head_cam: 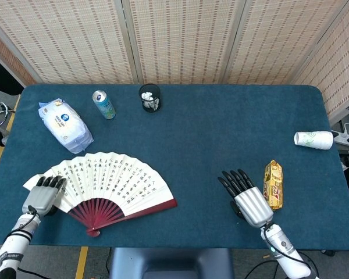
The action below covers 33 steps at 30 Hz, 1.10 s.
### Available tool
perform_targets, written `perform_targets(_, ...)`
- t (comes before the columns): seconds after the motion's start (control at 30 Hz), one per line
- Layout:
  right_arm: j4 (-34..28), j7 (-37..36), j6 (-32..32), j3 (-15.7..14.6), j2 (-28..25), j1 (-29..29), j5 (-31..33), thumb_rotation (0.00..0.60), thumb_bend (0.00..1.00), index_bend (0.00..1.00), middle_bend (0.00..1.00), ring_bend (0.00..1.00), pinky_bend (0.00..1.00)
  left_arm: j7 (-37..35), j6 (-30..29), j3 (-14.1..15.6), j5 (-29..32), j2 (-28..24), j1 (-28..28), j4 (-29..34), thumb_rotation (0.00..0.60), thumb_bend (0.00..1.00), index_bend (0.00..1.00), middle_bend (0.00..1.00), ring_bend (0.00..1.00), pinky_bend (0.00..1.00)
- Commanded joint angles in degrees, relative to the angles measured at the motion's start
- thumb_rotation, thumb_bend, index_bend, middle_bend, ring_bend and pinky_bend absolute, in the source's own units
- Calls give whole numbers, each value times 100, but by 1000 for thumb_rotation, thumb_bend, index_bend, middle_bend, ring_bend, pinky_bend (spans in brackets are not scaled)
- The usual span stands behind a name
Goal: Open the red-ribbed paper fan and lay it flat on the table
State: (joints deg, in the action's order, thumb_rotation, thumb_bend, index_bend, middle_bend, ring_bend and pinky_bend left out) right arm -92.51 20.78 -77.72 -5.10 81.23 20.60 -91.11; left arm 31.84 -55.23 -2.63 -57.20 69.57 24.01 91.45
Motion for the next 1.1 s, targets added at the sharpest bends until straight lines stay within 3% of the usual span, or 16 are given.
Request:
perform_targets(0.03, -70, -23, 22, 23, -50, -35, -7, 600, 445, 0, 0, 0, 0, -2508, -2269, -54, -2169, 642, -603, -955, 600, 430, 0, 0, 0, 0)
perform_targets(0.13, -88, -55, -7, 28, -81, -96, -36, 600, 446, 0, 0, 0, 0, -2943, -2738, -29, -2267, 653, -919, -1084, 600, 394, 0, 0, 0, 0)
perform_targets(0.23, -66, -116, -110, 22, -123, -225, -16, 600, 445, 0, 0, 0, 0, -4042, -3290, 25, -2536, 676, -1270, -1274, 600, 380, 0, 0, 0, 0)
perform_targets(0.37, -17, -260, -406, -52, -204, -519, -11, 600, 445, 0, 0, 0, 0, -4538, -3493, 356, -2876, 589, -1565, -1667, 600, 385, 0, 0, 0, 0)
perform_targets(0.47, 86, -422, -675, -145, -244, -802, -6, 600, 445, 0, 0, 0, 0, -4341, -3082, 716, -2959, 372, -1641, -1651, 600, 383, 0, 0, 0, 0)
perform_targets(0.6, 233, -615, -1134, -183, -341, -1189, -12, 600, 446, 0, 0, 0, 0, -3128, -2477, 870, -2569, -63, -1661, -1079, 600, 395, 0, 0, 0, 0)
perform_targets(0.73, 217, -727, -1382, -52, -503, -1342, -3, 600, 446, 0, 0, 0, 0, -3013, -2726, 698, -2630, -130, -1694, -736, 600, 399, 0, 0, 0, 0)
perform_targets(1.1, 34, -676, -1140, 194, -847, -1430, 290, 600, 446, 0, 0, 0, 0, -3554, -3550, 509, -3401, 376, -1788, -1408, 600, 405, 0, 0, 0, 0)
